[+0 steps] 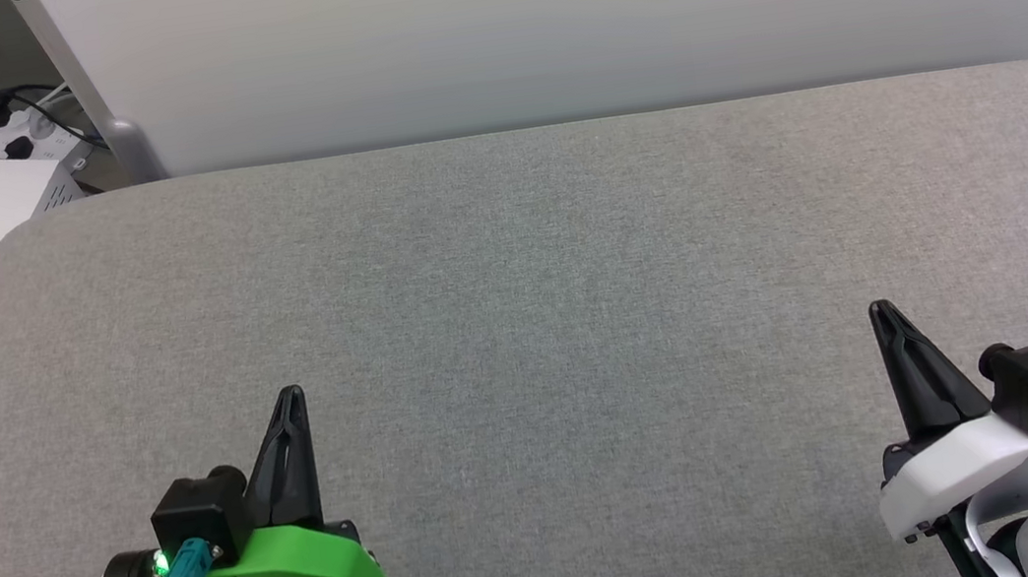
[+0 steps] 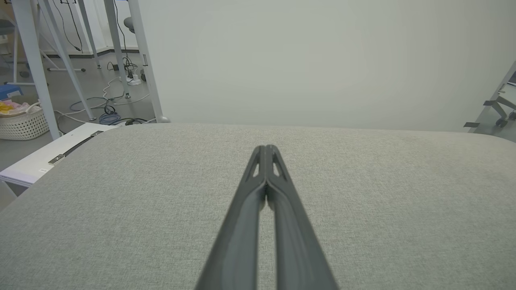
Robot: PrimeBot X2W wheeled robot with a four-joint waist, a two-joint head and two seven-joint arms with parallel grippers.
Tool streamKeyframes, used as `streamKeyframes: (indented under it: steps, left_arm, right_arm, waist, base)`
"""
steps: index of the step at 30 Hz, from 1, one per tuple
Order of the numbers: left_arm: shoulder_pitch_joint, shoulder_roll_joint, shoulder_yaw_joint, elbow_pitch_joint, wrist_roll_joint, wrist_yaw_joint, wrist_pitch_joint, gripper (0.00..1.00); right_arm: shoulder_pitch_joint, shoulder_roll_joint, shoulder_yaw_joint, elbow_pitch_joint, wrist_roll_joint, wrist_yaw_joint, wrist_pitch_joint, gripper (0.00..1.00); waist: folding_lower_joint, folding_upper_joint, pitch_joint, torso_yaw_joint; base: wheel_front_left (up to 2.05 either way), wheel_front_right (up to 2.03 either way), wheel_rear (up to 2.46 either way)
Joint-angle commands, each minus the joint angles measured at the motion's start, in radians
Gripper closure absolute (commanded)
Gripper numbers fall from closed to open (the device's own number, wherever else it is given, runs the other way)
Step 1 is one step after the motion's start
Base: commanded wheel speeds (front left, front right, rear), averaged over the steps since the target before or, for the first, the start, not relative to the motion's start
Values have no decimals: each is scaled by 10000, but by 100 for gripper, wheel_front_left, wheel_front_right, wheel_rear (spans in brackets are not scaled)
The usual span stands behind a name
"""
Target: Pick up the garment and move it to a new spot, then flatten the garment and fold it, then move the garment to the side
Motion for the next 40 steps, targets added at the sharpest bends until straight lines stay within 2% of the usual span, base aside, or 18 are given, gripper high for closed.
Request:
streamKeyframes:
  steps: [1,40]
  left_arm:
    - [181,-55,36,-55,149,89,75,100]
    - [302,-118,188,-437,951,482,862,100]
  right_arm:
    - [109,18,-38,-85,-143,-3,50,100]
    - [306,180,-268,-382,-886,-4,703,100]
  waist:
    - [0,0,-9,-3]
    - [0,0,-255,-82]
  base:
    - [0,0,0]
    - [0,0,0]
